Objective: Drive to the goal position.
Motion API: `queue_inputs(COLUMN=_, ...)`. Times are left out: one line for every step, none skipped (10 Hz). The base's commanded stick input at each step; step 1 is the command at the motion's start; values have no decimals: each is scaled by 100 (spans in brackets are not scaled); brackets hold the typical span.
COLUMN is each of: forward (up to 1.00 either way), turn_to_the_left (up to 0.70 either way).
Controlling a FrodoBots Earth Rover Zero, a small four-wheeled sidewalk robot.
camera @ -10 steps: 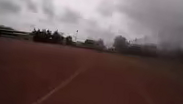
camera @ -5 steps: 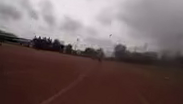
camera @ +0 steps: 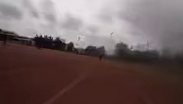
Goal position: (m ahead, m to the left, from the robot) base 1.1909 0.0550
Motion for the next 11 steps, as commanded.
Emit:
queue_inputs(forward=85, turn_to_the_left=0)
queue_inputs(forward=85, turn_to_the_left=0)
queue_inputs(forward=85, turn_to_the_left=-34)
queue_inputs(forward=85, turn_to_the_left=-34)
queue_inputs(forward=85, turn_to_the_left=-34)
queue_inputs(forward=85, turn_to_the_left=-34)
queue_inputs(forward=85, turn_to_the_left=-34)
queue_inputs(forward=85, turn_to_the_left=-34)
queue_inputs(forward=85, turn_to_the_left=-30)
queue_inputs(forward=85, turn_to_the_left=-14)
queue_inputs(forward=55, turn_to_the_left=0)
